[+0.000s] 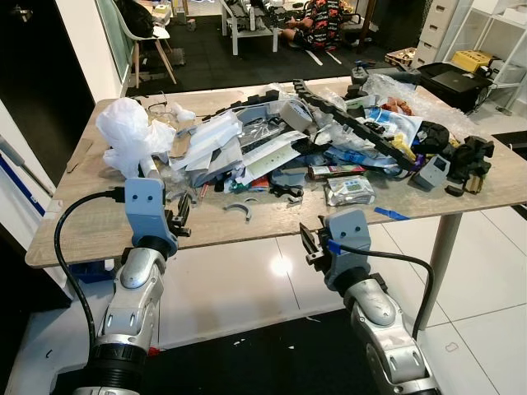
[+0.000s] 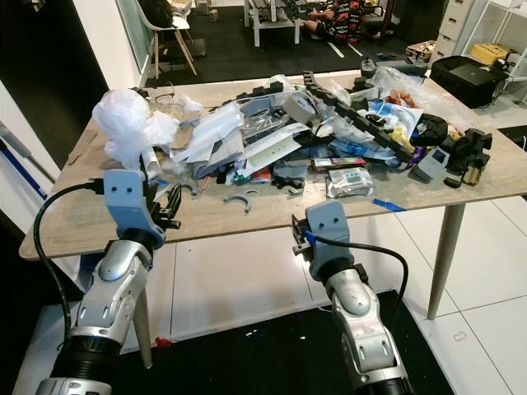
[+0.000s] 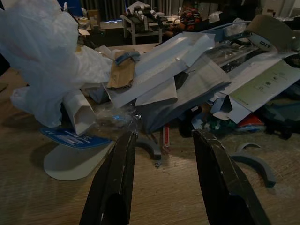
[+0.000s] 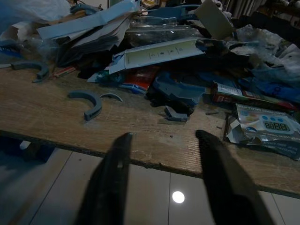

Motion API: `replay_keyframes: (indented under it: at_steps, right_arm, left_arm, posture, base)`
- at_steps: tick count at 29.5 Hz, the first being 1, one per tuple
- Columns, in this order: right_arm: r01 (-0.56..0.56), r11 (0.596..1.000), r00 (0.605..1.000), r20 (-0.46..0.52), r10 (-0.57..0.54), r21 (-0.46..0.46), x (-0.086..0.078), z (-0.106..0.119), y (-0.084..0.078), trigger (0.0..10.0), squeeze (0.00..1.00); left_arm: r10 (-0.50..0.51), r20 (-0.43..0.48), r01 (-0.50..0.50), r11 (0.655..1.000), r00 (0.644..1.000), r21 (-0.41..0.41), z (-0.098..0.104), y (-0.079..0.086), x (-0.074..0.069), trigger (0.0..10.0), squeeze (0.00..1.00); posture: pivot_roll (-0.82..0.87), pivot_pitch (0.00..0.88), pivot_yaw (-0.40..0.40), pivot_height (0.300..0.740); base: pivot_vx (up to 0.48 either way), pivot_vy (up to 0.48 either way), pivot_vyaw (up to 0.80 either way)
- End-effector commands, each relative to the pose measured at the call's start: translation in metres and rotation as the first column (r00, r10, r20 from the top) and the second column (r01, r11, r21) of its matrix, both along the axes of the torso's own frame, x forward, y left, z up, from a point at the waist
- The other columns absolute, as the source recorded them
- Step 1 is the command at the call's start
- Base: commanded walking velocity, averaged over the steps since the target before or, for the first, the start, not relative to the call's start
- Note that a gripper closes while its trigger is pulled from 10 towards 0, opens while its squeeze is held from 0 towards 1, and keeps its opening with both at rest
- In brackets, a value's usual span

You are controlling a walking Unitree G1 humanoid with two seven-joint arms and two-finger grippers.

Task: Picking trash to rubbish bin

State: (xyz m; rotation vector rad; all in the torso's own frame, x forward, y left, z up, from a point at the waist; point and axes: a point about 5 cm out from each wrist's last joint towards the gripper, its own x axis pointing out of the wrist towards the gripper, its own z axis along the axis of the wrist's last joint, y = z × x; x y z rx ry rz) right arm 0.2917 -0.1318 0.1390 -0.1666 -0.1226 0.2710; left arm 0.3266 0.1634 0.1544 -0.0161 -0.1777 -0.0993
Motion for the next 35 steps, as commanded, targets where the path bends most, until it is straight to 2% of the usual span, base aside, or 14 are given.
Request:
replay_keyframes:
  at_steps: [1, 9, 11, 14, 21, 22, 23, 25, 30, 31, 33, 34, 35]
  right_arm:
    - [-0.009, 1.0, 1.0, -0.004, 0.009, 0.018, -0.001, -0.002, -0.001, 10.0, 1.0]
    - [-0.035, 0.999, 0.999, -0.012, 0.035, 0.023, 0.001, -0.004, 0.0, 10.0, 1.0]
    - [-0.055, 0.998, 0.998, -0.039, 0.056, 0.012, 0.007, -0.008, 0.0, 10.0, 1.0]
    - [-0.16, 0.987, 0.981, -0.112, 0.157, -0.015, 0.025, -0.017, 0.004, 10.0, 1.0]
    - [-0.118, 0.993, 0.987, -0.115, 0.115, -0.016, 0.045, -0.013, -0.006, 10.0, 1.0]
    - [-0.096, 0.995, 0.99, -0.107, 0.096, 0.013, 0.054, -0.008, -0.013, 10.0, 0.57]
    - [-0.093, 0.995, 0.991, -0.096, 0.095, 0.02, 0.058, -0.004, -0.016, 10.0, 0.0]
    - [-0.093, 0.995, 0.991, -0.096, 0.095, 0.02, 0.058, -0.004, -0.016, 10.0, 0.0]
    - [-0.141, 0.989, 0.989, -0.034, 0.142, 0.033, 0.072, 0.014, -0.018, 10.0, 0.0]
    - [-0.157, 0.987, 0.987, -0.024, 0.158, 0.028, 0.073, 0.017, -0.018, 10.0, 0.13]
    - [-0.157, 0.987, 0.987, -0.024, 0.158, 0.028, 0.073, 0.017, -0.018, 10.0, 0.13]
    - [-0.172, 0.985, 0.985, -0.017, 0.172, 0.014, 0.075, 0.018, -0.016, 10.0, 1.0]
    - [-0.192, 0.981, 0.981, -0.012, 0.192, 0.001, 0.077, 0.02, -0.013, 10.0, 1.0]
  left_arm:
    - [-0.004, -0.022, 0.004, 0.999, 1.0, 0.034, -0.004, 0.003, -0.001, 10.0, 0.0]
    - [-0.015, -0.04, 0.018, 0.998, 0.999, 0.061, -0.007, 0.003, -0.002, 10.0, 0.0]
    - [-0.01, -0.048, 0.014, 0.996, 0.999, 0.084, -0.009, 0.004, 0.0, 10.0, 0.0]
    - [-0.059, -0.065, 0.066, 0.992, 0.996, 0.11, -0.01, 0.002, 0.002, 10.0, 0.0]
    - [-0.192, -0.063, 0.198, 0.974, 0.979, 0.108, -0.008, -0.004, -0.003, 10.0, 0.0]
    - [-0.264, -0.065, 0.271, 0.954, 0.962, 0.133, -0.008, -0.008, -0.008, 10.0, 0.0]
    - [-0.291, -0.069, 0.299, 0.942, 0.954, 0.151, -0.008, -0.01, -0.01, 10.0, 0.0]
    - [-0.291, -0.069, 0.299, 0.942, 0.954, 0.151, -0.008, -0.01, -0.01, 10.0, 0.0]
    - [-0.317, -0.068, 0.324, 0.933, 0.946, 0.158, -0.006, -0.012, -0.016, 10.0, 0.0]
    - [-0.317, -0.066, 0.323, 0.933, 0.946, 0.156, -0.006, -0.012, -0.017, 10.0, 0.0]
    - [-0.317, -0.066, 0.323, 0.933, 0.946, 0.156, -0.006, -0.012, -0.017, 10.0, 0.0]
    - [-0.32, -0.064, 0.326, 0.932, 0.945, 0.155, -0.006, -0.013, -0.019, 10.0, 0.0]
    - [-0.329, -0.059, 0.335, 0.93, 0.942, 0.152, -0.005, -0.015, -0.02, 10.0, 0.0]
  posture:
    - [-0.06, 0.099, 0.059, 0.74]
    - [-0.06, 0.094, 0.058, 0.74]
    - [-0.06, 0.099, 0.059, 0.74]
    - [-0.05, 0.106, 0.058, 0.74]
    - [-0.04, 0.131, 0.051, 0.74]
    - [-0.03, 0.144, 0.049, 0.74]
    - [-0.02, 0.155, 0.05, 0.74]
    - [-0.02, 0.155, 0.05, 0.74]
    - [-0.01, 0.187, 0.05, 0.74]
    - [0.0, 0.2, 0.05, 0.74]
    - [0.0, 0.2, 0.05, 0.74]
    - [0.0, 0.212, 0.05, 0.74]
    - [0.01, 0.22, 0.05, 0.74]
  base:
    - [0.0, 0.0, 0.0]
    - [0.0, 0.0, 0.0]
    - [0.0, 0.0, 0.0]
    - [0.0, 0.0, 0.0]
    - [0.0, 0.0, 0.0]
    - [0.0, 0.0, 0.0]
    - [0.0, 0.0, 0.0]
    - [0.0, 0.0, 0.0]
    - [0.0, 0.0, 0.0]
    - [0.0, 0.0, 0.0]
    - [0.0, 0.0, 0.0]
    - [0.0, 0.0, 0.0]
    - [0.0, 0.0, 0.0]
